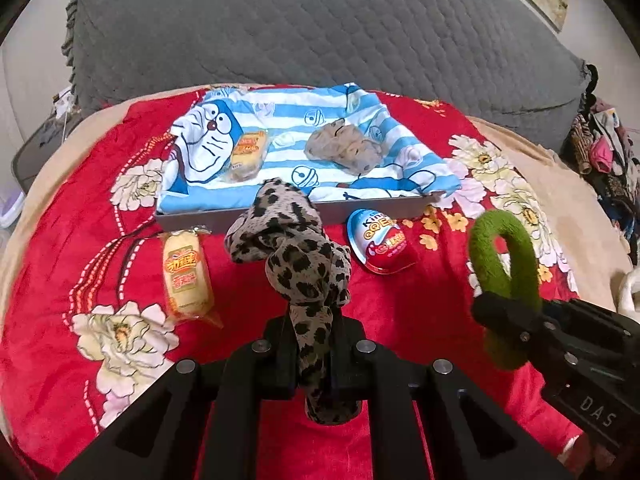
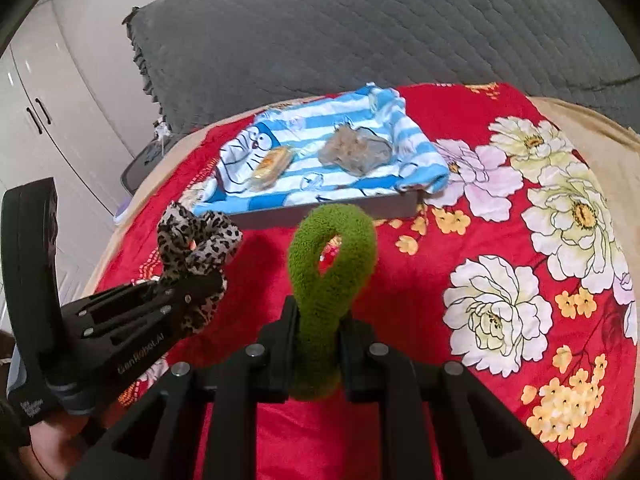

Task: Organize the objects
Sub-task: 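Lift the leopard scrunchie with the left tool while the right tool lifts the green hair tie toward the tray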

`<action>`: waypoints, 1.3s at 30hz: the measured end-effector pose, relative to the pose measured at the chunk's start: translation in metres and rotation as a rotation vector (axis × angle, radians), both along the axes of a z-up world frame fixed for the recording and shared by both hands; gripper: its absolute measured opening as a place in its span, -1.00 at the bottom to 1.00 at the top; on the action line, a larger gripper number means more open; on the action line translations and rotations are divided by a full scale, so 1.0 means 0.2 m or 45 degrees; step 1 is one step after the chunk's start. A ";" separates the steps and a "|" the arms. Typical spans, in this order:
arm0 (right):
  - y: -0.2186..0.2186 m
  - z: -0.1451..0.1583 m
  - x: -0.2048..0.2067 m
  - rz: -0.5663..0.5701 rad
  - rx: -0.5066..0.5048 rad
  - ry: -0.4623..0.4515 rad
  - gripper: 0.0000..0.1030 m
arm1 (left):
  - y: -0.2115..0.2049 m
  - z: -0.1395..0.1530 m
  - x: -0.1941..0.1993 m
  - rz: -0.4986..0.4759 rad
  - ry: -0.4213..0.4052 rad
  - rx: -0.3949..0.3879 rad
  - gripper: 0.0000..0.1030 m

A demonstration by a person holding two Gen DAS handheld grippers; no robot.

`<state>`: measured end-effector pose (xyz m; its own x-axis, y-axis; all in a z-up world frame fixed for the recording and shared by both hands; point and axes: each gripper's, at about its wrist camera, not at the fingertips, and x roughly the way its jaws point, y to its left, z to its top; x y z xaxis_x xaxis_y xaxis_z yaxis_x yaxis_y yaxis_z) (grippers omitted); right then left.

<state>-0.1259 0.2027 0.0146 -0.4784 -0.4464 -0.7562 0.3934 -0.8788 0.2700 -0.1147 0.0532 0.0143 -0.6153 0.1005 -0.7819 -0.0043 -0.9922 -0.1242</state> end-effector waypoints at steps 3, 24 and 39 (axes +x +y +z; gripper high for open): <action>-0.01 0.03 0.04 0.011 0.004 0.023 -0.65 | 0.00 0.05 0.04 0.005 0.021 -0.003 -0.80; 0.04 0.30 0.21 -0.017 -0.039 0.140 -0.65 | 0.03 0.35 0.28 0.021 0.141 -0.013 -0.80; 0.05 0.50 0.31 -0.008 -0.060 0.238 -0.65 | -0.01 0.54 0.39 0.043 0.215 -0.004 -0.80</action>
